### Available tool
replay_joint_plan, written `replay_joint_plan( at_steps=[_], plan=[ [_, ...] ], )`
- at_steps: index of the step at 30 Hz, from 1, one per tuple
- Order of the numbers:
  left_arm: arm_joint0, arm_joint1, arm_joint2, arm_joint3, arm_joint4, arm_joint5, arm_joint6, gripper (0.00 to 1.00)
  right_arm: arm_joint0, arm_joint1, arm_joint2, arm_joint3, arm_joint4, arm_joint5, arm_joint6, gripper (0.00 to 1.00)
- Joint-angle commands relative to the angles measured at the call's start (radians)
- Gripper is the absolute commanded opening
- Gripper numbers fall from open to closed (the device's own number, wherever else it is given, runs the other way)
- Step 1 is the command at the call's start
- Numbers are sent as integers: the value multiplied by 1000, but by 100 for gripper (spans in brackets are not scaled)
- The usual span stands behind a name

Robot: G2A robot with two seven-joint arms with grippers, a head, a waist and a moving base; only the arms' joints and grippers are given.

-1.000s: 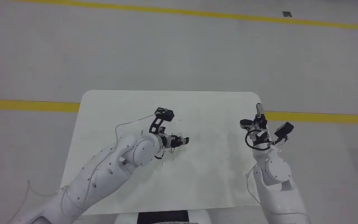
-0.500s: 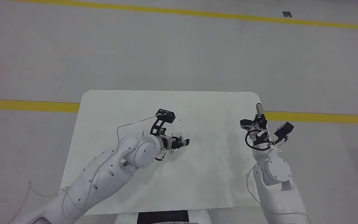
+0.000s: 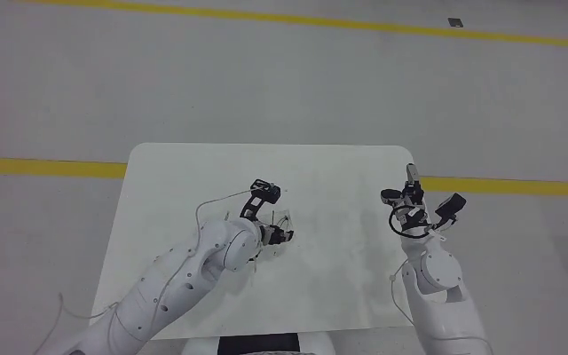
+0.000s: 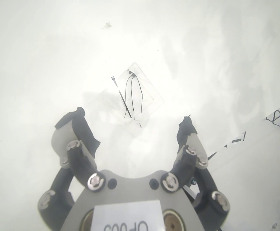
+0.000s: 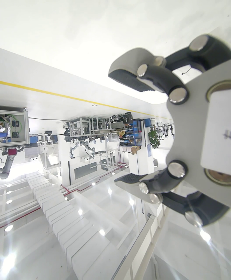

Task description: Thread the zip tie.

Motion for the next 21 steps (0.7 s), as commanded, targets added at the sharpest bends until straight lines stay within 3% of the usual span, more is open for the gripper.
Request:
replay_joint_plan(
  at_steps=[1, 6, 11, 17, 21],
  plan=[
    [0, 0, 0, 0, -1, 0, 1, 100, 0, 0, 0, 0, 0, 0, 0, 100],
    [0, 0, 0, 0, -1, 0, 1, 100, 0, 0, 0, 0, 0, 0, 0, 100],
    [7, -8, 10, 41, -46, 0, 28, 100, 0, 0, 0, 0, 0, 0, 0, 100],
    [11, -37, -14, 76, -30, 0, 12, 100, 0, 0, 0, 0, 0, 0, 0, 100],
    [43, -64, -48, 50, 11, 0, -6, 100, 0, 0, 0, 0, 0, 0, 0, 100]
  ],
)
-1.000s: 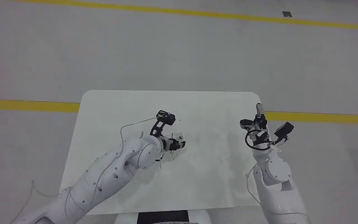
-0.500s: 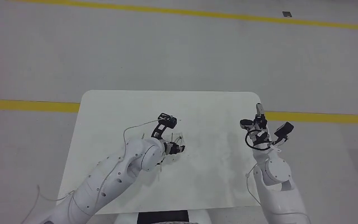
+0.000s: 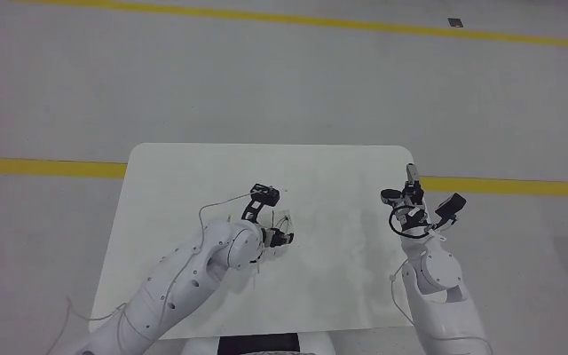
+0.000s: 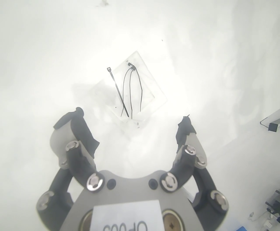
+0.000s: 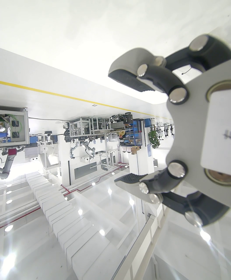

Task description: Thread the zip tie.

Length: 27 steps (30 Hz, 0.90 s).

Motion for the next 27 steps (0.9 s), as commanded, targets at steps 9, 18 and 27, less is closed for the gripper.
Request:
replay_joint_plan(
  at_steps=[9, 18, 27],
  plan=[
    [41, -28, -31, -50, 49, 0, -25, 100, 0, 0, 0, 0, 0, 0, 0, 100],
    [46, -28, -23, -34, 21, -11, 22, 100, 0, 0, 0, 0, 0, 0, 0, 100],
    [57, -52, -31, -21, 43, 0, 56, 100, 0, 0, 0, 0, 0, 0, 0, 100]
  ],
)
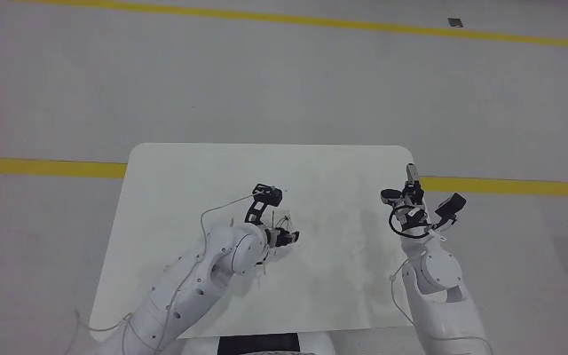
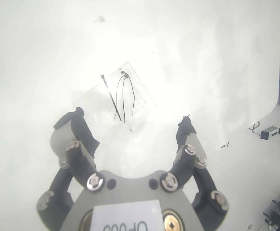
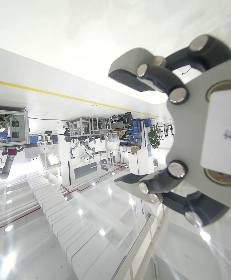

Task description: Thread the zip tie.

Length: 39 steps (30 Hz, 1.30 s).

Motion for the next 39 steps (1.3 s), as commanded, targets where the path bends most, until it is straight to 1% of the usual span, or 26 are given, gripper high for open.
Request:
replay_joint_plan(
  at_steps=[1, 2, 3, 4, 5, 7, 10, 14, 18, 26, 28, 30, 39],
  plan=[
    [7, -6, -2, -6, -19, 0, 17, 91, 0, 0, 0, 0, 0, 0, 0, 100],
    [12, -9, -9, -7, -34, 0, 29, 80, 0, 0, 0, 0, 0, 0, 0, 100],
    [14, -10, -12, -6, -29, 0, 34, 71, 0, 0, 0, 0, 0, 0, 0, 100],
    [16, -10, -13, -7, -22, 0, 35, 58, 0, 0, 0, 0, 0, 0, 0, 100],
    [20, -12, -18, -11, -20, 0, 37, 47, 0, 0, 0, 0, 0, 0, 0, 100],
    [25, -13, -23, -14, -9, 0, 38, 45, 0, 0, 0, 0, 0, 0, 0, 100],
    [31, -17, -32, -11, 3, 0, 32, 45, 0, 0, 0, 0, 0, 0, 0, 100],
    [33, -25, -33, -3, 10, 0, 34, 39, 0, 0, 0, 0, 0, 0, 0, 100],
    [28, -32, -34, 14, 15, 0, 37, 34, 0, 0, 0, 0, 0, 0, 0, 100],
    [13, -48, -38, 61, 32, 0, 30, 29, 0, 0, 0, 0, 0, 0, 0, 100],
    [9, -52, -39, 72, 41, 0, 26, 25, 0, 0, 0, 0, 0, 0, 0, 100],
    [8, -57, -40, 79, 46, 0, 24, 23, 0, 0, 0, 0, 0, 0, 0, 100],
    [8, -77, -49, 102, 106, 0, 13, 21, 0, 0, 0, 0, 0, 0, 0, 100]
  ],
)
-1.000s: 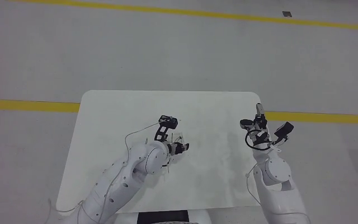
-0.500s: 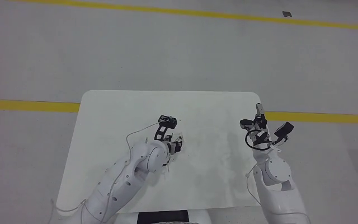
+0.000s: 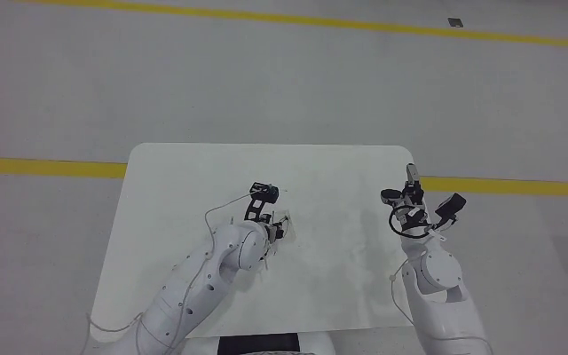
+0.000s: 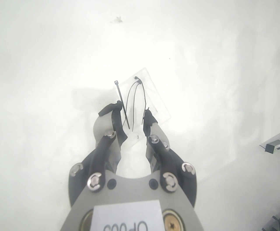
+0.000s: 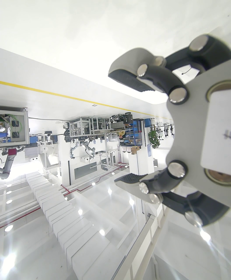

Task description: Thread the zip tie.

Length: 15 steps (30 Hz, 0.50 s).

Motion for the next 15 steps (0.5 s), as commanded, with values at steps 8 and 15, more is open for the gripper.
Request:
replay_joint_plan(
  at_steps=[8, 15],
  plan=[
    [-4, -25, -3, 29, 70, 0, -19, 20, 0, 0, 0, 0, 0, 0, 0, 100],
    [-13, -48, -11, 56, 95, 0, -30, 18, 0, 0, 0, 0, 0, 0, 0, 100]
  ],
)
